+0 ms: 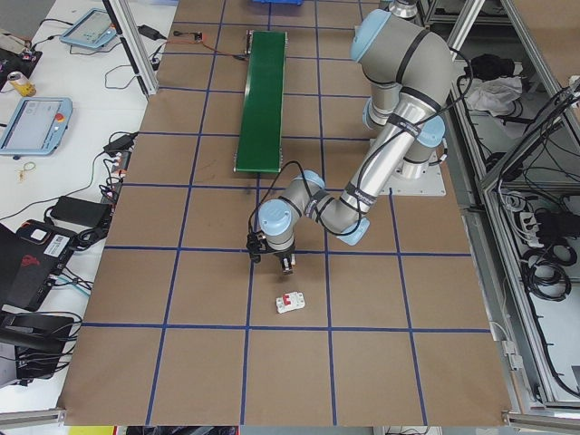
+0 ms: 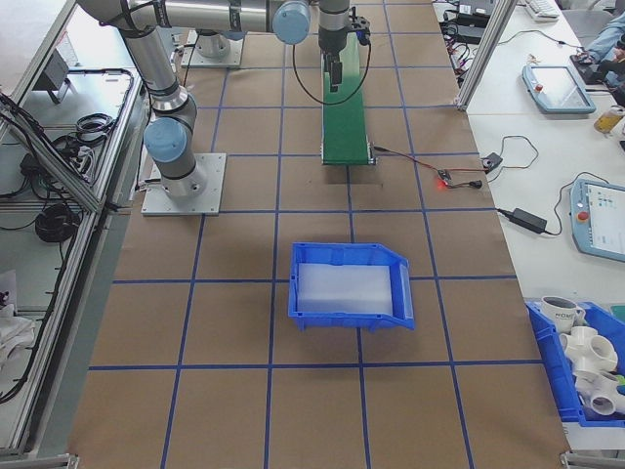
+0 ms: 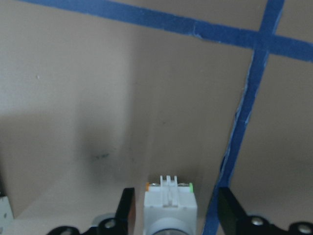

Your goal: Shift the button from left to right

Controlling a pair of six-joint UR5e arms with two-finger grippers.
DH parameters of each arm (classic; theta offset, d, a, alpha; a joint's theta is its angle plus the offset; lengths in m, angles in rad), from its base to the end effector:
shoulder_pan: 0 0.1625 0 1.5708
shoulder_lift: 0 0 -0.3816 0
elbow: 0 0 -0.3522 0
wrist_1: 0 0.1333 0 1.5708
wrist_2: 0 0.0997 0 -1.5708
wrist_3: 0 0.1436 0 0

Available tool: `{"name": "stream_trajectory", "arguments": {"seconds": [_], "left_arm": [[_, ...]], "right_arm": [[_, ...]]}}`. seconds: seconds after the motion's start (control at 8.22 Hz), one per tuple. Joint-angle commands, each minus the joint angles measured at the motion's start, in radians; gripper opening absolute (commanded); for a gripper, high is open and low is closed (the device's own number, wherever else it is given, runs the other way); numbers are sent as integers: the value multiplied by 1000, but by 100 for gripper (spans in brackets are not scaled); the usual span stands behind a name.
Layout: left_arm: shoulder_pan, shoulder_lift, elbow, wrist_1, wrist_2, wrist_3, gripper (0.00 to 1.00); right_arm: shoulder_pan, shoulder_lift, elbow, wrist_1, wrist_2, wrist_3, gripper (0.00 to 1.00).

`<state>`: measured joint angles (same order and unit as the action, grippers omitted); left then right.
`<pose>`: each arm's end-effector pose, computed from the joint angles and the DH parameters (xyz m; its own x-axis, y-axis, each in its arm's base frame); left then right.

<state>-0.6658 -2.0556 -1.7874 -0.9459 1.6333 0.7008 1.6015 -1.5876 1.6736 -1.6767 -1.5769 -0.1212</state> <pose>0.3442 -0.4285 0.1223 -0.9797 -0.2005 0.0017 -0.1994 0.9749 0.0986 0.1461 -0.4427 0.3722 -0.9885 -0.1512 0.0085 -0.1513 0.9883 -0.0190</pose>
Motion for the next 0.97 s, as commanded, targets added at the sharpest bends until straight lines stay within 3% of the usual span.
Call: {"name": "stream_trajectory", "arguments": {"seconds": [0.0,0.24,0.36,0.61,0.85], "left_arm": [[0,3,6,-2,-1,2,0],[-27,79,5,-45,-3,-1,0],[-79,166,6,-89,-7,-6,0],[-246,338,8,-196,-19,-78,0],[-438,373,8,-205,-68,-194,0]], "right_arm": [[0,0,0,0,0,0,100],[0,-6,0,-8,5,-3,100],[0,-6,0,-11,14,-2,100],[0,-6,0,-9,14,-2,100],[0,-6,0,-9,18,-3,100]]}}
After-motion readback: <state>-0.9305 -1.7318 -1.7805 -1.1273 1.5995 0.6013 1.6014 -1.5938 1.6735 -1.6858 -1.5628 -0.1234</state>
